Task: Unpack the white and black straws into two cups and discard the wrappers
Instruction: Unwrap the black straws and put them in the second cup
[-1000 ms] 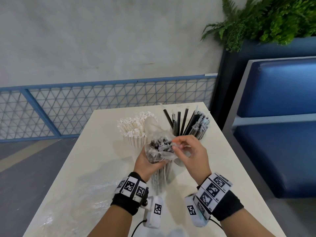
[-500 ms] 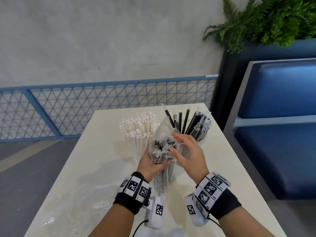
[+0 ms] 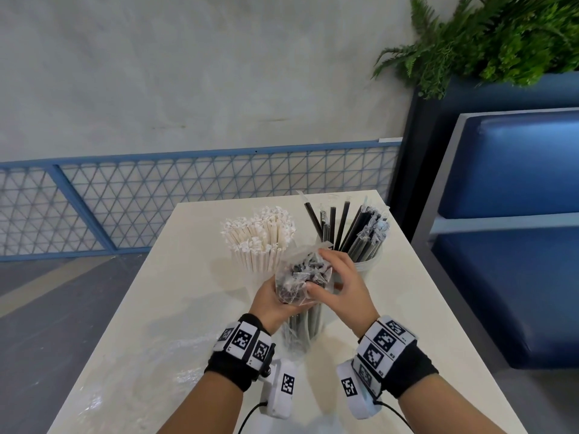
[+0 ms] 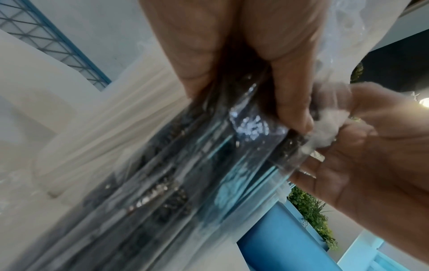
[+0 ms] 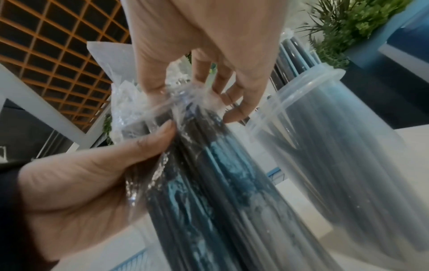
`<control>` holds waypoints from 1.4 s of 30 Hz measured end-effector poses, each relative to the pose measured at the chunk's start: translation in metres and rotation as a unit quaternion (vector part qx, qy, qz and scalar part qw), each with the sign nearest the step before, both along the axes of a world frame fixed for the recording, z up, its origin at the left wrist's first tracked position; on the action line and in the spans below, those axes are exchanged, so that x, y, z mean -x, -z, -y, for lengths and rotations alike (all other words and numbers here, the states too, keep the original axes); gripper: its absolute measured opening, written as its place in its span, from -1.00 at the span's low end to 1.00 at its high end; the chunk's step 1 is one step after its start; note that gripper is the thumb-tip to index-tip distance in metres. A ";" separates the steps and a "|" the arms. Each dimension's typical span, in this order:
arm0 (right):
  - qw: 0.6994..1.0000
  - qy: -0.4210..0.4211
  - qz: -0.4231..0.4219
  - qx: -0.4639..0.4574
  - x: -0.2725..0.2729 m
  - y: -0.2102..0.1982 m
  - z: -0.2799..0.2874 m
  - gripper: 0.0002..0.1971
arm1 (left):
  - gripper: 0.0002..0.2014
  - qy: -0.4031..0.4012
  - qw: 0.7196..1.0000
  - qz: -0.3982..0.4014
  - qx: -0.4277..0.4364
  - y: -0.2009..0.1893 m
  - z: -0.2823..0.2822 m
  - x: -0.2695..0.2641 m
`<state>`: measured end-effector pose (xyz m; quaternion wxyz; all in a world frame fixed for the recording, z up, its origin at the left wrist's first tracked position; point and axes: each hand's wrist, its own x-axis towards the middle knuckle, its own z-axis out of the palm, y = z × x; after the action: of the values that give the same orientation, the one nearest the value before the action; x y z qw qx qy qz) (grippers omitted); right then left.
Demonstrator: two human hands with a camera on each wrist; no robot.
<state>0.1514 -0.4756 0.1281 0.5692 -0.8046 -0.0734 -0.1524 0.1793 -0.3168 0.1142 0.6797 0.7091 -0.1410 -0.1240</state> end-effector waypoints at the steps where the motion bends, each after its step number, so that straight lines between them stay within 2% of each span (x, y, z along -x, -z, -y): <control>1: 1.000 0.011 -0.006 0.004 -0.001 0.000 0.001 -0.47 | -0.46 -0.001 1.000 0.002 0.000 0.000 0.000 0.000; 4: 0.997 0.008 -0.055 0.045 -0.006 0.001 0.005 -0.36 | -0.35 -0.003 1.000 -0.001 0.015 0.001 0.000 -0.002; 7: 0.995 -0.021 -0.072 0.071 -0.009 0.001 0.008 -0.28 | -0.38 0.006 1.000 -0.007 0.024 -0.001 0.002 -0.002; 10: 0.995 -0.003 -0.067 0.079 -0.011 -0.001 0.006 -0.40 | -0.25 -0.005 0.999 -0.013 0.038 -0.001 0.003 -0.002; 11: 0.994 0.005 -0.068 0.082 -0.011 0.000 0.005 -0.37 | -0.23 -0.015 0.999 -0.014 0.042 -0.002 0.003 -0.002; 13: 0.993 0.012 -0.074 0.091 -0.011 0.001 0.003 -0.32 | -0.25 -0.022 0.999 -0.007 0.032 -0.003 0.003 -0.002; 15: 0.994 0.011 -0.071 0.085 -0.011 0.002 0.002 -0.41 | -0.28 -0.023 1.000 0.003 0.018 -0.003 0.004 -0.002; 17: 0.996 0.024 -0.062 0.055 -0.008 0.003 0.000 -0.55 | -0.28 -0.029 1.000 0.003 0.011 -0.003 0.007 0.000; 20: 0.995 0.065 -0.054 -0.052 -0.006 0.002 -0.006 -0.74 | -0.39 -0.034 0.999 0.008 -0.004 -0.002 0.013 0.003; 23: 0.986 0.082 -0.048 -0.135 -0.007 -0.003 -0.007 -0.75 | -0.46 -0.044 0.999 0.024 -0.017 -0.005 0.014 0.004; 27: 0.965 0.072 -0.037 -0.249 -0.007 -0.026 -0.001 -0.80 | -0.45 -0.037 0.997 0.041 -0.047 -0.009 0.013 0.006; 31: 0.955 0.057 0.016 -0.290 -0.005 -0.053 0.004 -0.90 | -0.47 -0.042 0.996 0.045 -0.058 -0.009 0.012 0.006; 35: 0.927 0.073 0.023 -0.367 -0.007 -0.062 0.011 -0.77 | -0.52 -0.039 0.997 0.038 -0.060 -0.011 0.011 0.006; 37: 0.915 0.052 0.008 -0.400 -0.009 -0.062 0.014 -0.72 | -0.57 -0.038 0.997 0.037 -0.055 -0.014 0.009 0.005; 39: 0.923 0.030 -0.015 -0.383 -0.009 -0.059 0.016 -0.63 | -0.60 -0.036 0.997 0.045 -0.059 -0.017 0.007 0.005; 41: 0.943 0.016 -0.046 -0.329 -0.008 -0.052 0.016 -0.51 | -0.63 -0.037 0.996 0.058 -0.065 -0.020 0.007 0.005; 42: 0.952 0.014 -0.058 -0.301 -0.007 -0.049 0.014 -0.53 | -0.63 -0.039 0.995 0.066 -0.070 -0.021 0.007 0.005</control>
<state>0.1581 -0.4893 0.1767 0.7860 -0.6044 0.0205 -0.1284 0.1740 -0.3242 0.1350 0.6220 0.7666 -0.1481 -0.0599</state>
